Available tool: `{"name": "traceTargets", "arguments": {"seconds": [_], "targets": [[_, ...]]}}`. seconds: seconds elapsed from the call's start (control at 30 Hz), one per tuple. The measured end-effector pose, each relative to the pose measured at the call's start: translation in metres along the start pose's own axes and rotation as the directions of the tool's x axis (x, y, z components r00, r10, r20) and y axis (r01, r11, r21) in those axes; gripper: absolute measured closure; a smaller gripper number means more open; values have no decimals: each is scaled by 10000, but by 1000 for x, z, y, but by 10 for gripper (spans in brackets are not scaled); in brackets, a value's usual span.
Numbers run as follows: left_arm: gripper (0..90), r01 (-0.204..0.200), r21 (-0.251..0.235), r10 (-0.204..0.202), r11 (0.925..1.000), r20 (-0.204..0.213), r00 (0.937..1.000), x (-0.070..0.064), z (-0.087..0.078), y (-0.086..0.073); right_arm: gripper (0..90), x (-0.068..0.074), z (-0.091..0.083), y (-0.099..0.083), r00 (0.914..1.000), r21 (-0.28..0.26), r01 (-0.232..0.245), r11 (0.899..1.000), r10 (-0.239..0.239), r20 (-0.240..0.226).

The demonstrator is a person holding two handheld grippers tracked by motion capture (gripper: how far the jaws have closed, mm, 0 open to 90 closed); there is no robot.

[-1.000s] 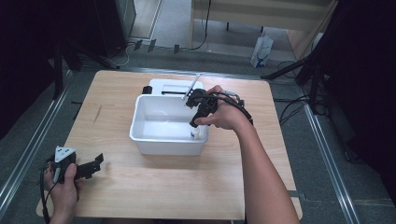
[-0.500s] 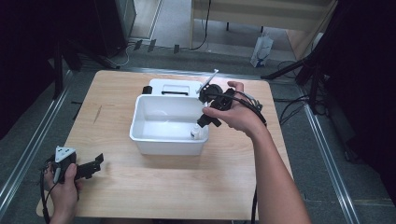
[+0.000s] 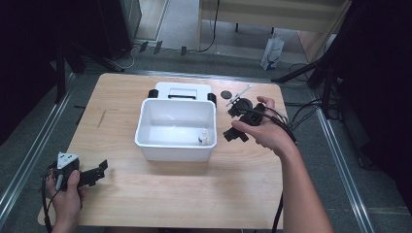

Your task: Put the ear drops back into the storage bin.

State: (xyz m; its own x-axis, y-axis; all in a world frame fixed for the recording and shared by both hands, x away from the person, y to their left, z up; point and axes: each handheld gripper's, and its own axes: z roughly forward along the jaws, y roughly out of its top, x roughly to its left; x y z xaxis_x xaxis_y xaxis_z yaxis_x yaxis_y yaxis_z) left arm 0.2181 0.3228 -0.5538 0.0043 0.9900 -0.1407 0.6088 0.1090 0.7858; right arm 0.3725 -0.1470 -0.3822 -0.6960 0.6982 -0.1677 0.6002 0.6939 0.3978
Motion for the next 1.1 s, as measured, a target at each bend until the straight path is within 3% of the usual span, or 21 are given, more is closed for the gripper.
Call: {"name": "traceTargets", "arguments": {"seconds": [0.3,0.53,0.8,0.9,0.97,1.1], "targets": [[2,-18,-30,18,10000,-4,10000,0,0,0,0,-15,8,-43,9964,-80,-758,9971,760,365],[2,-12,-39,12,10000,-7,10000,0,0,0,0,-23,14,-75,9882,-49,-1358,9907,1358,710],[2,-29,-12,29,10000,10,10000,0,0,0,0,-31,25,-113,9728,-199,-2069,9781,2079,1026],[2,-27,-14,27,10000,12,10000,0,0,0,0,-31,30,-131,9606,-658,-2400,9685,2467,1280],[2,-26,-12,26,10000,9,10000,0,0,0,0,-31,31,-136,9582,-758,-2448,9666,2531,1334],[2,-15,-35,15,10000,2,10000,0,0,0,0,-30,37,-159,9442,-1147,-2845,9518,2989,1385]]}}
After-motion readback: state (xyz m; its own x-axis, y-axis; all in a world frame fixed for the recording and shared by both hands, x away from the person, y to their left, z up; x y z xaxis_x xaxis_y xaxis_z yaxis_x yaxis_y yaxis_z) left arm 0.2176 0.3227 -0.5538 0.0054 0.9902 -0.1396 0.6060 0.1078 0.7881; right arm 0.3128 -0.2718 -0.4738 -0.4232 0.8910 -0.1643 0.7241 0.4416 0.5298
